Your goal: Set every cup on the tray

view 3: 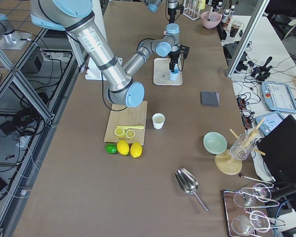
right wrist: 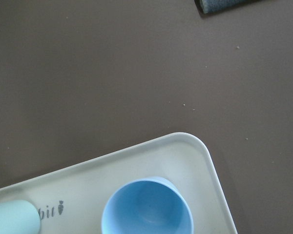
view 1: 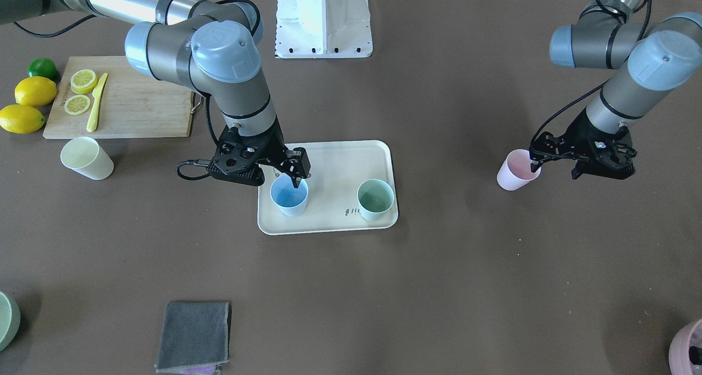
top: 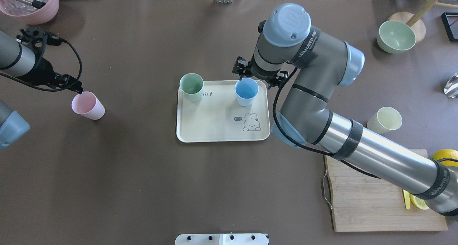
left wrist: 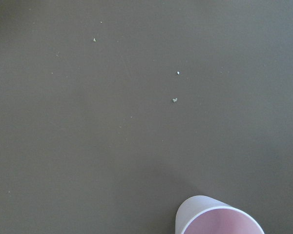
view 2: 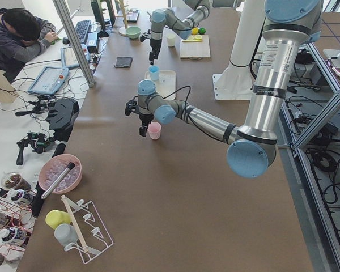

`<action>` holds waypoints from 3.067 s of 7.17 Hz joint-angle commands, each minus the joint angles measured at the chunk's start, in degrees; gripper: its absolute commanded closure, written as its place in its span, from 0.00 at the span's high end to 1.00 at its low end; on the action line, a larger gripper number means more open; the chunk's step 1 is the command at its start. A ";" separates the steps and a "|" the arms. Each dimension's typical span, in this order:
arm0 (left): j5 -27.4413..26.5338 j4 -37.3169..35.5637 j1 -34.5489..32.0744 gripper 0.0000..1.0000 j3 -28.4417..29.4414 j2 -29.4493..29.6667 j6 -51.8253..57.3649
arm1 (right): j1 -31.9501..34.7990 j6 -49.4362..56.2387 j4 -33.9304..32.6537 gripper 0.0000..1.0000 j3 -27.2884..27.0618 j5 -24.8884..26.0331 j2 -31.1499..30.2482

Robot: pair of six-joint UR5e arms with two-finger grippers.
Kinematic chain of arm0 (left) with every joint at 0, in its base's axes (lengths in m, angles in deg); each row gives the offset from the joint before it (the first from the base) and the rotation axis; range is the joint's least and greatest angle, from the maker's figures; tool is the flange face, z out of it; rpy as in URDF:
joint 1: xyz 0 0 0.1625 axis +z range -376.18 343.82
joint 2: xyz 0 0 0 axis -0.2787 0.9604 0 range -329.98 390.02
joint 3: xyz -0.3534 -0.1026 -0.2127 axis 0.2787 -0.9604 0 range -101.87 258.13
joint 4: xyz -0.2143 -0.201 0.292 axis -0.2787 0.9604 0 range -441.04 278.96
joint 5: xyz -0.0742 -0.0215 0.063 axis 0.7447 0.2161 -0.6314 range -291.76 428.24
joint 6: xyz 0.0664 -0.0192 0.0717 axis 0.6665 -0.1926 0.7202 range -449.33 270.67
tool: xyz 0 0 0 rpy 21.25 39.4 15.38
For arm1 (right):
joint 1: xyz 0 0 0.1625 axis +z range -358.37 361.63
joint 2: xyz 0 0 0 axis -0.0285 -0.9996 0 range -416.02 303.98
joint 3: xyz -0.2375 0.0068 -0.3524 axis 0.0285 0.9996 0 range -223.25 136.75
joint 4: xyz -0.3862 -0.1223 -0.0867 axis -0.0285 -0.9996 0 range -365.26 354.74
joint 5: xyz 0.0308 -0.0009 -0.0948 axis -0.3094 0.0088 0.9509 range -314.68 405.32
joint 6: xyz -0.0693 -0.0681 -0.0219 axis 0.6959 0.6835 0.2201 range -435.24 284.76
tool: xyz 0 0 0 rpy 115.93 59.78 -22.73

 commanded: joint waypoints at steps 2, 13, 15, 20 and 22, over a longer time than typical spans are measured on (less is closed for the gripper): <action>-0.07 3.87 2.22 0.23 2.44 -1.32 -2.06 | 7.35 10.99 -7.73 1.00 -10.55 -4.70 -5.83; -9.51 -12.87 18.10 0.00 -7.68 17.09 -25.17 | 15.99 34.33 3.41 1.00 -19.11 -10.42 -38.11; -10.96 -15.20 20.16 0.00 -4.52 21.78 -26.58 | 19.32 40.19 3.42 1.00 -18.94 -13.33 -40.31; -14.74 -14.85 22.71 0.98 -1.84 26.02 -28.08 | 20.30 43.47 3.51 0.99 -18.75 -13.25 -45.84; -14.57 -15.29 20.97 0.98 -4.93 25.75 -27.73 | 19.52 42.86 4.90 0.94 -17.01 -13.07 -45.60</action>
